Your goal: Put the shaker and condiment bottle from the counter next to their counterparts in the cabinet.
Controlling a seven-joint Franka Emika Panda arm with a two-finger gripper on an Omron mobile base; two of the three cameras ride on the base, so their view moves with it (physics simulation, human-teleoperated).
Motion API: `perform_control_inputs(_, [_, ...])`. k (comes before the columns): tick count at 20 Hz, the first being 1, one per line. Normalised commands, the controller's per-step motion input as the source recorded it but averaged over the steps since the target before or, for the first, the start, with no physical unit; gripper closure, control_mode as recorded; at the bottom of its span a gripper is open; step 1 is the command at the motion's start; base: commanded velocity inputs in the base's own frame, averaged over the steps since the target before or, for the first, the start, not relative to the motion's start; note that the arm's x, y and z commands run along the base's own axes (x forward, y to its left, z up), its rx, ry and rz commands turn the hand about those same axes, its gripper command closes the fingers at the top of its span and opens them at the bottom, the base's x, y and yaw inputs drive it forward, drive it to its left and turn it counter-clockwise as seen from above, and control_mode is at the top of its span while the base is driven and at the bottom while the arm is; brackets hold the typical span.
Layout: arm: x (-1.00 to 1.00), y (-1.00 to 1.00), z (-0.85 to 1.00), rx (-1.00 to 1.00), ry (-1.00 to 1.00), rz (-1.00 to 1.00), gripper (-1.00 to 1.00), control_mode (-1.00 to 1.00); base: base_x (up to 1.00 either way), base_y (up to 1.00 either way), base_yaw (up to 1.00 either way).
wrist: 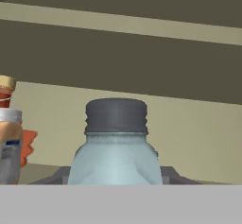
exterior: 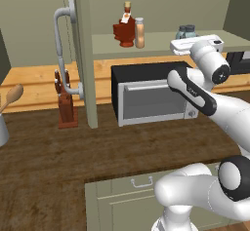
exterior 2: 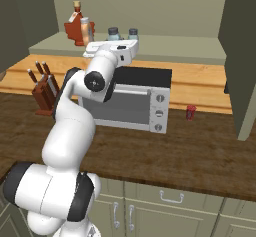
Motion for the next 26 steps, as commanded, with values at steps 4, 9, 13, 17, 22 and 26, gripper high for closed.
perform_control_inputs(4, [0.24,0.20,-0.01,-0.02,0.11,0.00,1.00,-1.00,0.00,0.00,0.00])
perform_control_inputs(9, [0.37,0.22,-0.05,0.00,0.13,0.00,1.00,-1.00,0.00,0.00,0.00])
perform_control_inputs(13, [0.13,0.00,0.00,0.01,0.01,0.00,1.00,-1.00,0.00,0.00,0.00])
perform_control_inputs(17, [0.00,0.00,-0.04,0.05,0.00,0.00,1.00,-1.00,0.00,0.00,0.00])
perform_control_inputs(22, [0.00,-0.02,-0.18,0.10,0.00,0.00,1.00,-1.00,0.00,0.00,0.00])
perform_control_inputs(26, [0.00,0.00,-0.03,0.09,0.00,0.00,1.00,-1.00,0.00,0.00,0.00])
